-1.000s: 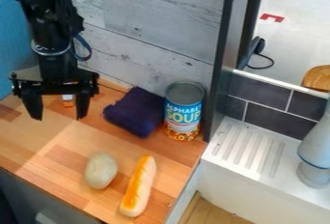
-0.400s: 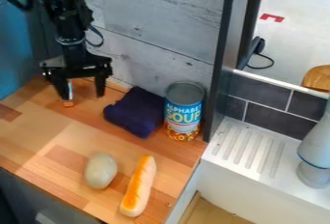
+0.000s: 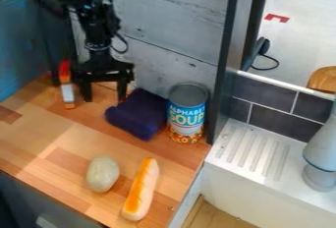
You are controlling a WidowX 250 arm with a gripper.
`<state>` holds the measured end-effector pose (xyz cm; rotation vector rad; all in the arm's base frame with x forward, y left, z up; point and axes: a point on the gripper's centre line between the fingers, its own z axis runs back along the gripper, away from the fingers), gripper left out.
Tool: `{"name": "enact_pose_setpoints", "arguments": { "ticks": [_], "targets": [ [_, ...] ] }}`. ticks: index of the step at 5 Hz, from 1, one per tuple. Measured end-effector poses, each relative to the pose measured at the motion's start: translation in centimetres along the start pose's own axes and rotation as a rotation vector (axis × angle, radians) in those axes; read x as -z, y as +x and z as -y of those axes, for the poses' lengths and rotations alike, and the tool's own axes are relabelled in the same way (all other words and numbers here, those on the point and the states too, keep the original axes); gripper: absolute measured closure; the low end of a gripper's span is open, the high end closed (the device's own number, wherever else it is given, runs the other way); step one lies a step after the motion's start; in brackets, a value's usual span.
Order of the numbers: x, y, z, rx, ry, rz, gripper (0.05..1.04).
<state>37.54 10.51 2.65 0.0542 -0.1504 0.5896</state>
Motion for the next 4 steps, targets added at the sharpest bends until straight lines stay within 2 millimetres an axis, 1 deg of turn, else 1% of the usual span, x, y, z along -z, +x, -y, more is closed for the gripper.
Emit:
{"name": "enact_pose_setpoints", "arguments": {
  "ticks": [1, 2, 3, 4],
  "targets": [
    [0.6, 0.7, 1.3, 0.011, -0.003, 0.000, 0.083],
    [1.4, 1.0, 2.3, 0.024, -0.004, 0.000, 0.083],
    [1.9, 1.4, 3.0, 0.029, -0.009, 0.005, 0.083],
    [2.7, 1.2, 3.8, 0.039, -0.007, 0.007, 0.083]
  ]
}}
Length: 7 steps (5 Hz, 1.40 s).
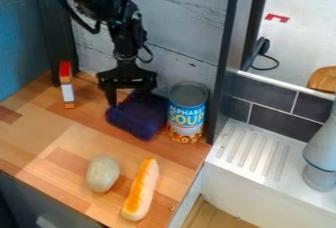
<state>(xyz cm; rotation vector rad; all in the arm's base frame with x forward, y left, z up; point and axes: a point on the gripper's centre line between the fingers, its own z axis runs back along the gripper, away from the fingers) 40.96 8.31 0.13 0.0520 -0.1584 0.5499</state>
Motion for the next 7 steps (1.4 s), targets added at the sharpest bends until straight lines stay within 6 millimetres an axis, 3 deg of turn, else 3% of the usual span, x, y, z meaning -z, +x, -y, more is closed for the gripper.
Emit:
{"name": "enact_pose_setpoints", "arguments": {
  "ticks": [1, 3, 4, 7],
  "targets": [
    [1.4, -0.2, -0.1, -0.002, 0.014, 0.000, 0.083],
    [1.9, -1.2, -0.9, -0.033, 0.020, 0.005, 0.083],
    [1.7, -2.2, -2.5, -0.062, 0.059, 0.011, 0.083],
    [0.9, -5.3, -10.5, -0.237, 0.125, -0.019, 0.083]
  ]
}}
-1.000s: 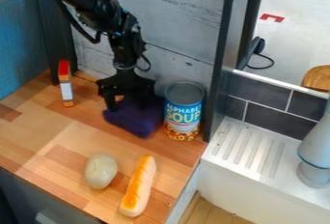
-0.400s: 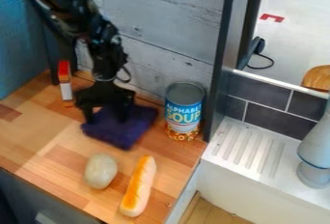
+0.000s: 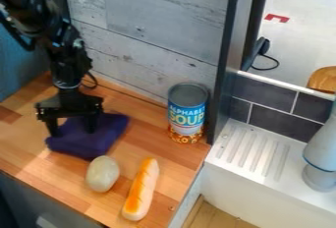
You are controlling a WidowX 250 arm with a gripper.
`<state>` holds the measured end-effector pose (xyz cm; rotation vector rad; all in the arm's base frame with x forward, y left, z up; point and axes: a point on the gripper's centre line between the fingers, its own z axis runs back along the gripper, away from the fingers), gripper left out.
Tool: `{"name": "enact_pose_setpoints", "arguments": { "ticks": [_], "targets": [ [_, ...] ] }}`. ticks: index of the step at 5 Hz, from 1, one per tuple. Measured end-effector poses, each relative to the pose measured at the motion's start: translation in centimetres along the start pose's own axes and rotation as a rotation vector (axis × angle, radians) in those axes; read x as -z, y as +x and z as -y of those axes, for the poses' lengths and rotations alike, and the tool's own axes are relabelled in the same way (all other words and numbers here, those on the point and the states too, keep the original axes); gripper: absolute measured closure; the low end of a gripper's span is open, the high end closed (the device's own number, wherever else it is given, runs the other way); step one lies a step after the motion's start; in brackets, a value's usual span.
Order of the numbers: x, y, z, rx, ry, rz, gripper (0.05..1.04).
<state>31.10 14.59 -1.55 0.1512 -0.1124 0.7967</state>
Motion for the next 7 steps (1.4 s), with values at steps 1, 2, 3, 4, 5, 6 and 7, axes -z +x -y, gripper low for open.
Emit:
{"name": "enact_pose_setpoints", "arguments": {
  "ticks": [1, 2, 3, 4, 5, 6, 7],
  "targets": [
    [0.1, -0.1, -2.2, -0.042, 0.016, -0.007, 0.083],
    [0.2, -0.1, -5.8, -0.118, 0.033, -0.017, 0.083],
    [0.0, 0.4, -7.8, -0.152, 0.037, -0.006, 0.083],
    [-0.5, 0.8, -9.2, -0.176, 0.029, 0.007, 0.083],
    [-2.4, 1.2, -9.1, -0.184, -0.005, 0.043, 0.083],
    [-7.6, 1.1, -9.0, -0.195, -0.072, 0.086, 0.083],
    [-12.0, -0.2, -9.5, -0.215, -0.101, 0.085, 0.083]
  ]
}}
